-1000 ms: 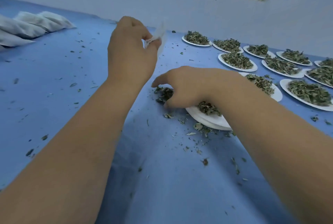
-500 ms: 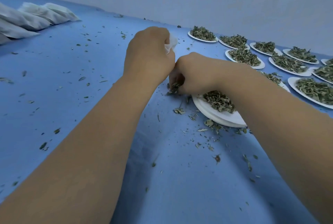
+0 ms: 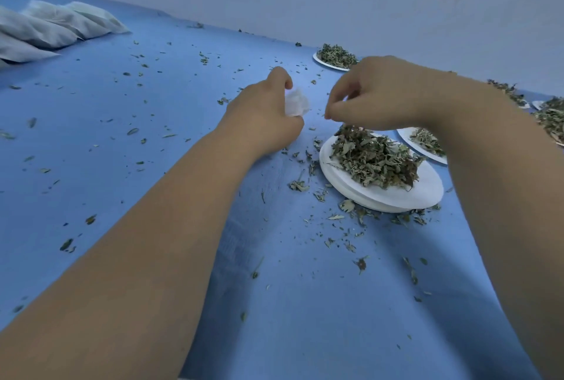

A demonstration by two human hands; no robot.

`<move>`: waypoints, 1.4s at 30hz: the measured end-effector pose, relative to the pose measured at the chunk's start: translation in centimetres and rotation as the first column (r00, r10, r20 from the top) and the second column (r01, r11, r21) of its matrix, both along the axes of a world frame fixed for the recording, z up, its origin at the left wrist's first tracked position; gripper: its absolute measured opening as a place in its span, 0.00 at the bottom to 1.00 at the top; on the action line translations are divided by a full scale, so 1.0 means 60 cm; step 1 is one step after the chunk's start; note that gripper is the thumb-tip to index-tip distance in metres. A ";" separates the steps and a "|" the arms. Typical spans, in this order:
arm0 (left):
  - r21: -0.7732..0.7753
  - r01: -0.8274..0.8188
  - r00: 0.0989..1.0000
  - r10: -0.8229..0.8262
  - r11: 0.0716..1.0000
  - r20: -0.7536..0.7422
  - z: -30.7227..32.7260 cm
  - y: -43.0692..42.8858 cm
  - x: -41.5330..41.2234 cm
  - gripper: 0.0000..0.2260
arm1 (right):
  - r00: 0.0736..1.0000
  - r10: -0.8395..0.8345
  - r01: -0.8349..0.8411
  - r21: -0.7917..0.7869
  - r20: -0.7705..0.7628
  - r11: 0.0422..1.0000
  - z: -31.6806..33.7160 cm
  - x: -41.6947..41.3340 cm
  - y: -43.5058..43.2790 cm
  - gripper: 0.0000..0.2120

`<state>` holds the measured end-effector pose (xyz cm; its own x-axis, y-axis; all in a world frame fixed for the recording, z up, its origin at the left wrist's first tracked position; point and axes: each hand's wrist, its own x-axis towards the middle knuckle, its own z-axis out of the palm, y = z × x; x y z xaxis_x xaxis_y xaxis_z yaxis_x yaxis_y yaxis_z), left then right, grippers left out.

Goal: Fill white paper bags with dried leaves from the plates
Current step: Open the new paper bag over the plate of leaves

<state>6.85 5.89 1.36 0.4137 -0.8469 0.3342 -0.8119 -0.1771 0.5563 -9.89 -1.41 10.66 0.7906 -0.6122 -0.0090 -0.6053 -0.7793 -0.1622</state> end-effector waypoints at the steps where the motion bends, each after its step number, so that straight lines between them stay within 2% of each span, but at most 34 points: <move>1: 0.032 -0.008 1.000 0.008 0.999 0.002 -0.002 0.000 0.003 0.21 | 1.000 -0.004 0.003 -0.038 -0.027 0.999 -0.006 0.015 0.001 0.09; 3: 0.069 -0.050 0.998 0.047 0.996 0.051 -0.004 -0.002 0.011 0.23 | 0.979 0.018 -0.029 -0.053 -0.202 0.998 -0.025 0.047 -0.001 0.13; 6: -0.007 -0.133 0.985 0.133 0.991 0.113 -0.002 -0.004 0.023 0.17 | 0.908 -0.003 -0.036 -0.083 -0.420 0.996 -0.054 0.087 -0.010 0.22; 10: -0.022 -0.119 0.986 0.121 0.993 0.116 0.000 -0.003 0.021 0.12 | 0.896 -0.014 -0.069 -0.169 -0.445 0.983 -0.070 0.109 -0.007 0.24; 13: -0.027 -0.095 0.990 0.097 0.995 0.099 0.003 -0.003 0.020 0.08 | 0.873 0.024 -0.134 -0.191 -0.487 0.972 -0.074 0.111 0.015 0.20; 19: -0.078 -0.106 0.993 0.110 0.991 0.052 0.003 -0.004 0.023 0.08 | 0.887 0.133 -0.219 -0.149 -0.443 0.964 -0.068 0.094 0.033 0.15; 23: -0.094 -0.115 0.991 0.120 0.989 0.058 0.003 -0.004 0.023 0.12 | 0.863 0.181 -0.229 -0.047 -0.472 0.972 -0.053 0.087 0.032 0.24; 28: -0.098 -0.127 0.991 0.131 0.987 0.032 0.003 -0.002 0.022 0.14 | 0.860 0.244 -0.259 0.030 -0.447 0.965 -0.050 0.077 0.038 0.21; 35: -0.059 -0.120 0.992 0.122 0.991 0.032 0.003 0.001 0.022 0.18 | 0.856 0.245 -0.236 0.078 -0.456 0.969 -0.046 0.070 0.050 0.29; 42: 0.104 -0.092 0.996 0.091 0.990 0.012 -0.005 -0.002 0.028 0.20 | 0.888 0.292 -0.296 0.042 -0.356 0.954 -0.062 0.070 0.042 0.10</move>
<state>8.53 5.79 1.06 0.4889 -0.8361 0.2487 -0.7934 -0.3077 0.5252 -5.71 1.11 6.95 0.8804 -0.3543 -0.3151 -0.3635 -0.9311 0.0312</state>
